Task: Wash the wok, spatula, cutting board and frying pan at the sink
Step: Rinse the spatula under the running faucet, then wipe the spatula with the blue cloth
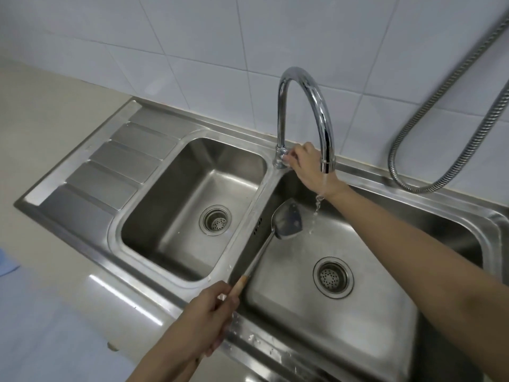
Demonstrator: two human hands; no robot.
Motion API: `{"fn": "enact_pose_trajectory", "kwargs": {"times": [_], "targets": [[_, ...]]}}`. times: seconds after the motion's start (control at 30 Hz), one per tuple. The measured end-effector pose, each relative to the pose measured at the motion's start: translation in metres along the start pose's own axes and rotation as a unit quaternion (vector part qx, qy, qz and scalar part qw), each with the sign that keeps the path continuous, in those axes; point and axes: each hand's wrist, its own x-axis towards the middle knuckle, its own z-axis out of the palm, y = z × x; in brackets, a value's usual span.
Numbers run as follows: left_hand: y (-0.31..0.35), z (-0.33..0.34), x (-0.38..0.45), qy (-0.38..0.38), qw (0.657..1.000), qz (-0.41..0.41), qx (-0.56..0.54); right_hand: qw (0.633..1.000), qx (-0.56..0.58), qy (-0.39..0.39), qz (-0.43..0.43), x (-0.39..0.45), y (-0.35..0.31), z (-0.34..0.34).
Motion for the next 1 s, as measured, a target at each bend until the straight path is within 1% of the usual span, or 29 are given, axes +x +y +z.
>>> {"fn": "enact_pose_trajectory", "kwargs": {"times": [0.03, 0.13, 0.2, 0.23, 0.33, 0.4, 0.5, 0.57, 0.67, 0.73, 0.83, 0.87, 0.9, 0.93, 1.0], "targets": [[0.001, 0.000, 0.000, -0.006, 1.000, 0.002, -0.004, 1.000, -0.014, 0.003, 0.006, 0.003, 0.005, 0.003], [0.002, 0.000, -0.001, -0.017, 1.000, 0.001, -0.007, 0.998, 0.004, 0.001, 0.056, 0.017, 0.023, 0.011], [0.004, 0.000, -0.001, -0.030, 1.000, 0.004, 0.004, 0.997, 0.026, -0.004, 0.070, 0.019, 0.017, 0.005], [0.004, 0.000, 0.000, -0.038, 0.999, 0.005, 0.012, 0.998, 0.027, -0.006, 0.060, 0.014, 0.008, -0.003], [0.006, 0.002, -0.001, -0.051, 0.997, 0.017, 0.049, 0.993, 0.085, -0.058, 0.065, -0.016, -0.002, -0.028], [0.009, 0.008, -0.002, -0.062, 0.994, 0.030, 0.080, 0.992, 0.072, -0.071, 0.071, -0.050, 0.003, -0.045], [0.014, 0.022, -0.001, -0.077, 0.987, 0.049, 0.129, 0.995, 0.025, -0.044, 0.088, -0.106, 0.031, -0.065], [0.015, 0.034, 0.001, -0.098, 0.981, 0.065, 0.153, 0.993, -0.001, -0.017, 0.117, -0.150, 0.052, -0.083], [0.013, 0.052, 0.004, -0.139, 0.977, 0.072, 0.148, 0.985, -0.063, 0.057, 0.152, -0.218, 0.081, -0.113], [0.015, 0.067, 0.004, -0.160, 0.973, 0.075, 0.147, 0.969, -0.134, 0.116, 0.174, -0.260, 0.100, -0.133], [0.022, 0.085, 0.000, -0.193, 0.964, 0.096, 0.158, 0.925, -0.229, 0.171, 0.250, -0.316, 0.116, -0.164], [0.026, 0.091, -0.002, -0.201, 0.960, 0.106, 0.165, 0.908, -0.248, 0.171, 0.290, -0.332, 0.119, -0.172], [0.030, 0.096, -0.004, -0.206, 0.956, 0.115, 0.172, 0.891, -0.261, 0.155, 0.338, -0.345, 0.122, -0.179], [0.033, 0.100, -0.004, -0.209, 0.955, 0.121, 0.175, 0.873, -0.265, 0.124, 0.389, -0.354, 0.125, -0.182], [0.038, 0.109, -0.008, -0.216, 0.952, 0.126, 0.174, 0.845, -0.238, 0.070, 0.474, -0.372, 0.132, -0.186]]}}
